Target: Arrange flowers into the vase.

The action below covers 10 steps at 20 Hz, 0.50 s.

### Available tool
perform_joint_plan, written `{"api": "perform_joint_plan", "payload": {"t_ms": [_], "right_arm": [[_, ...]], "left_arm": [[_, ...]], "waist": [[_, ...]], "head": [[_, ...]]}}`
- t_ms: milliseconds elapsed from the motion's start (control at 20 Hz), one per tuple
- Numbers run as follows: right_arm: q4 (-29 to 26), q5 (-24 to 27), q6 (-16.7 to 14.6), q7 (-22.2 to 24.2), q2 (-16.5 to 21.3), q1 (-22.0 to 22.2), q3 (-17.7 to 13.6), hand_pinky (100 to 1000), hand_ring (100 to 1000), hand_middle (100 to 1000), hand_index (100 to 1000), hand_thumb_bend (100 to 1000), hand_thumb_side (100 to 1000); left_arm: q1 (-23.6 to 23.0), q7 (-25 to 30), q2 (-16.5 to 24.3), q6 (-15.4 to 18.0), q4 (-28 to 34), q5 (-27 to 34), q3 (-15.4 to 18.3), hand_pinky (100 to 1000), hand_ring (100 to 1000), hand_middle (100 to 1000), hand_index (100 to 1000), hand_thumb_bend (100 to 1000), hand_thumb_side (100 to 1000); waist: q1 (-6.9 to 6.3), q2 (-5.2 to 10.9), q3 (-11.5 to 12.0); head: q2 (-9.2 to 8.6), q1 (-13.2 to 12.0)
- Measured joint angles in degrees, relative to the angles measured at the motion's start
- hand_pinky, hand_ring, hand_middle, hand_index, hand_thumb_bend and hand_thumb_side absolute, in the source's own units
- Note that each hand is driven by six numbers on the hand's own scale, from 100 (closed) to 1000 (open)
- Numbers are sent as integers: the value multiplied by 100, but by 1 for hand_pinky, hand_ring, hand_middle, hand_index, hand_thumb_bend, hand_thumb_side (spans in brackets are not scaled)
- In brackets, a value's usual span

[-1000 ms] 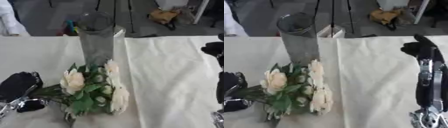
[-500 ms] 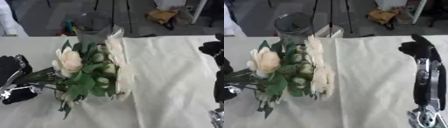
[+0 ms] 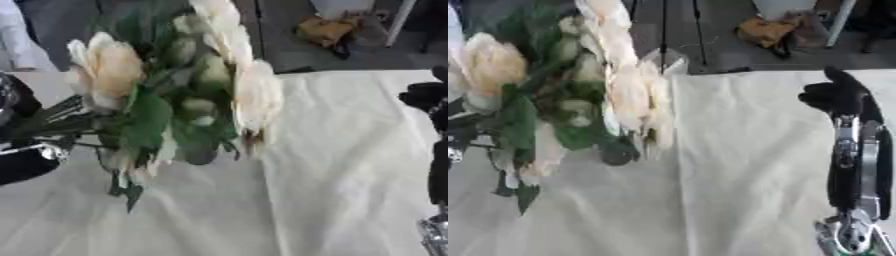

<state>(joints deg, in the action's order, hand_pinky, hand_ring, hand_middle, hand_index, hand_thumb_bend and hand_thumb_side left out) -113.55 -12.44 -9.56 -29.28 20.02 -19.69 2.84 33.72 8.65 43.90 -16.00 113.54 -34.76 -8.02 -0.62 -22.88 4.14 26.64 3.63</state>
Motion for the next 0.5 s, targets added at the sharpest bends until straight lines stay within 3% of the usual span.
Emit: {"api": "perform_joint_plan", "payload": {"t_ms": [400,450,500], "right_arm": [[0,3,0,3,56,29,-1,716,651,619,839,100,1000],[0,3,-1,6,61,39,0,716,651,619,839,100,1000],[0,5,0,9,72,52,1,716,651,619,839,100,1000]], "left_arm": [[472,-489,-5,-139,1,1274,344,100,100,100,100,154,493],[536,-553,-5,-180,3,1389,369,100,100,100,100,108,542],[597,-624,-5,-226,4,1490,388,100,100,100,100,157,491]], "waist": [[-35,77,-118],[-55,87,-140],[-73,93,-165]], "head": [[129,-136],[135,-153],[136,-162]]}}
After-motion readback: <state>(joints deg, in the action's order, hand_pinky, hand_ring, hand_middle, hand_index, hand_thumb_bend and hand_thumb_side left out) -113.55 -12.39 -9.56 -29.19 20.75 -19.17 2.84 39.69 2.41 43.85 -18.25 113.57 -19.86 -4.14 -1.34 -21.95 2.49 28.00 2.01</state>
